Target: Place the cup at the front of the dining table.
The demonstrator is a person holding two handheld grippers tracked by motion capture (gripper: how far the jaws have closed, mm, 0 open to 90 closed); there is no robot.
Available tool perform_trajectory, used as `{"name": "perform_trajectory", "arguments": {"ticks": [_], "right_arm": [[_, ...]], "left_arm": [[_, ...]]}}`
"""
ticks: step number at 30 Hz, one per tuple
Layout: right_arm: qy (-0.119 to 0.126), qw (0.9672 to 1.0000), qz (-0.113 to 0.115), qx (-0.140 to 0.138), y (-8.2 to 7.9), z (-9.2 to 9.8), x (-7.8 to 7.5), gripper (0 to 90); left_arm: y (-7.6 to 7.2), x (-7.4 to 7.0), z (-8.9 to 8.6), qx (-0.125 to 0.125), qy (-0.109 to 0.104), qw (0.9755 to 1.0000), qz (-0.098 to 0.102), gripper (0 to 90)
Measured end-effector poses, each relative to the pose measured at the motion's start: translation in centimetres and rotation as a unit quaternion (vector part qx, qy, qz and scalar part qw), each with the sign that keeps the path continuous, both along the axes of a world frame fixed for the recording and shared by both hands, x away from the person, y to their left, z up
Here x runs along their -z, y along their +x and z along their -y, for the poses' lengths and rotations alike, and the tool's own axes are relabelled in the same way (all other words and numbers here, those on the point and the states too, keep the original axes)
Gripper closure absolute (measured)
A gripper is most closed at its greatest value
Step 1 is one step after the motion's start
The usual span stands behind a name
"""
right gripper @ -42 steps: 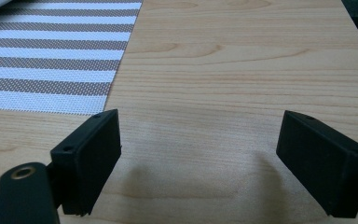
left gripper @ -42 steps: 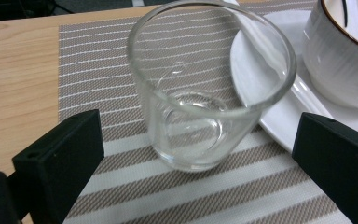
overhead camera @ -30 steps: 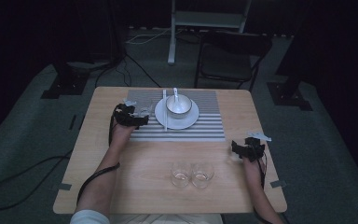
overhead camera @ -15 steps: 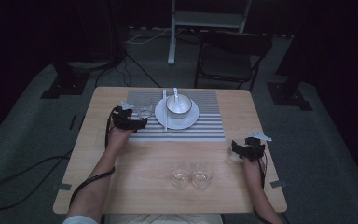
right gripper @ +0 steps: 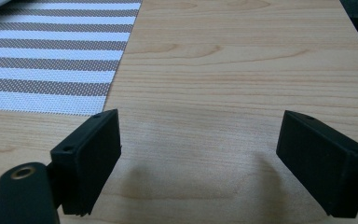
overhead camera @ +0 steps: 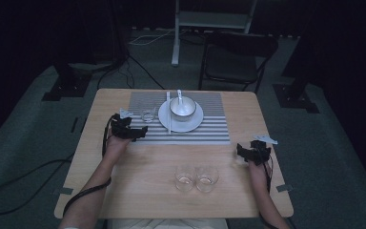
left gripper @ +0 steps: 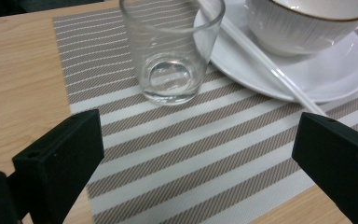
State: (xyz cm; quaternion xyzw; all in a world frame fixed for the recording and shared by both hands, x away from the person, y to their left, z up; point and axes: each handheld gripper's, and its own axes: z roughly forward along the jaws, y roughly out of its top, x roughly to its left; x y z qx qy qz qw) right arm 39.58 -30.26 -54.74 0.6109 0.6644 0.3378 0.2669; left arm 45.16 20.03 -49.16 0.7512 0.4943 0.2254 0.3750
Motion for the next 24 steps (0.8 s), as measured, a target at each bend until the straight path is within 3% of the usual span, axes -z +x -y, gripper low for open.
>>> {"name": "perform_trajectory", "arguments": {"ticks": [3,20,23,24], "right_arm": [[0.003,1.0000,0.000,0.001,0.0,0.0,0.0,13.1],[0.001,1.0000,0.001,0.001,0.0,0.0,0.0,13.1],[0.001,1.0000,0.001,0.001,0.0,0.0,0.0,13.1],[0.001,1.0000,0.001,0.001,0.0,0.0,0.0,13.1]], "left_arm": [[-0.6,-0.1,-0.7,0.001,-0.009,1.0000,0.003,2.7],[-4.0,-0.3,-1.6,0.019,-0.001,0.9996,0.022,2.7],[-4.7,-0.2,-2.1,0.019,-0.003,0.9996,0.022,2.7],[-5.2,0.0,-2.5,0.018,-0.012,0.9995,0.022,2.7]]}}
